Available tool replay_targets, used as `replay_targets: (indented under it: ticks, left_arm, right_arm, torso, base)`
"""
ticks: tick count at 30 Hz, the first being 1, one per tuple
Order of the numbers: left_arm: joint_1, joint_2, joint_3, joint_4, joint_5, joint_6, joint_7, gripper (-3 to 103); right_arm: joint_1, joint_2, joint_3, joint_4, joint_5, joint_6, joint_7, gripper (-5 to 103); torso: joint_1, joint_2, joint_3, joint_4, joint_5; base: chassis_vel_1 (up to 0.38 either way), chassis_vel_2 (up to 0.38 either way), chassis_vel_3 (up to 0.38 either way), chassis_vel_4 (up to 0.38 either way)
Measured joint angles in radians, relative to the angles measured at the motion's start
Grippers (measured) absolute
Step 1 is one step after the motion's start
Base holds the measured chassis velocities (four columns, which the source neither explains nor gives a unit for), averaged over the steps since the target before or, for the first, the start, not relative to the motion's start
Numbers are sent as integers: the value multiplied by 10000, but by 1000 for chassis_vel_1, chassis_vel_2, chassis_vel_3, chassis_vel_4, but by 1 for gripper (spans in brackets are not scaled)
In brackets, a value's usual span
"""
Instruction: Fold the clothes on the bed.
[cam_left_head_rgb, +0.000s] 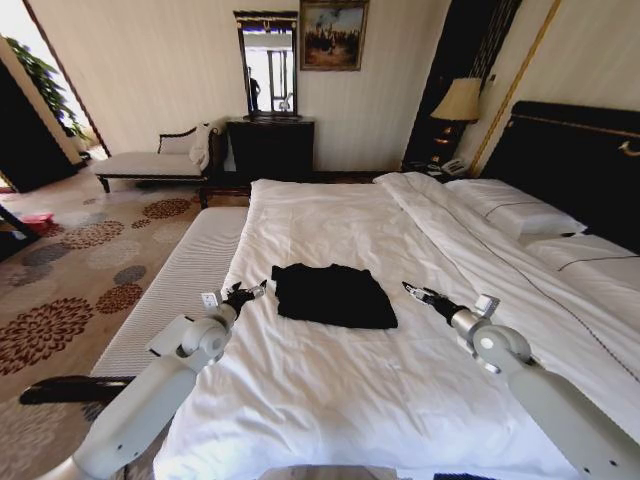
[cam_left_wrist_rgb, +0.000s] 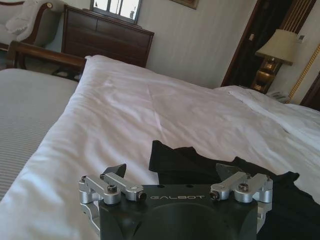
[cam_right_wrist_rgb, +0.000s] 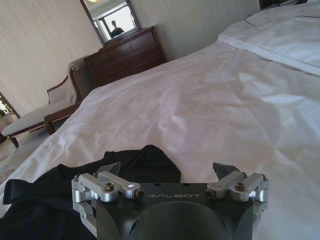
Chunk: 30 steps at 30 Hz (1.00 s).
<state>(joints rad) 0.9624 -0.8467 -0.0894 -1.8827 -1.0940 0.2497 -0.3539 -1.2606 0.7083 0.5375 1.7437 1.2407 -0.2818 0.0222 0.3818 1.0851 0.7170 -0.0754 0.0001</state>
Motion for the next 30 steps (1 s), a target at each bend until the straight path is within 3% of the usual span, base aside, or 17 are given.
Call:
replay_targets:
  ticks: [7,12,30]
  left_arm:
    - [936,334,-168,-378,-531,270,187,100]
    - [947,-305,142,49,-481,316,386,100]
    - [34,-1359,1028,2012,-476,183,1589,100]
  right_arm:
    - [-671,239,343,59,-771,-60,153,100]
    - [-802,385,336,-58,-994,36,105,100]
    - [-290,284,-146,-356,-938,108,44,100]
  torso:
    - [1,0,2,7,-2]
    - [2,0,2,-1,-3]
    - [4,-3,3,1,0]
  base:
    - [0,0,0,0]
    - [0,0,0,0]
    - [0,0,0,0]
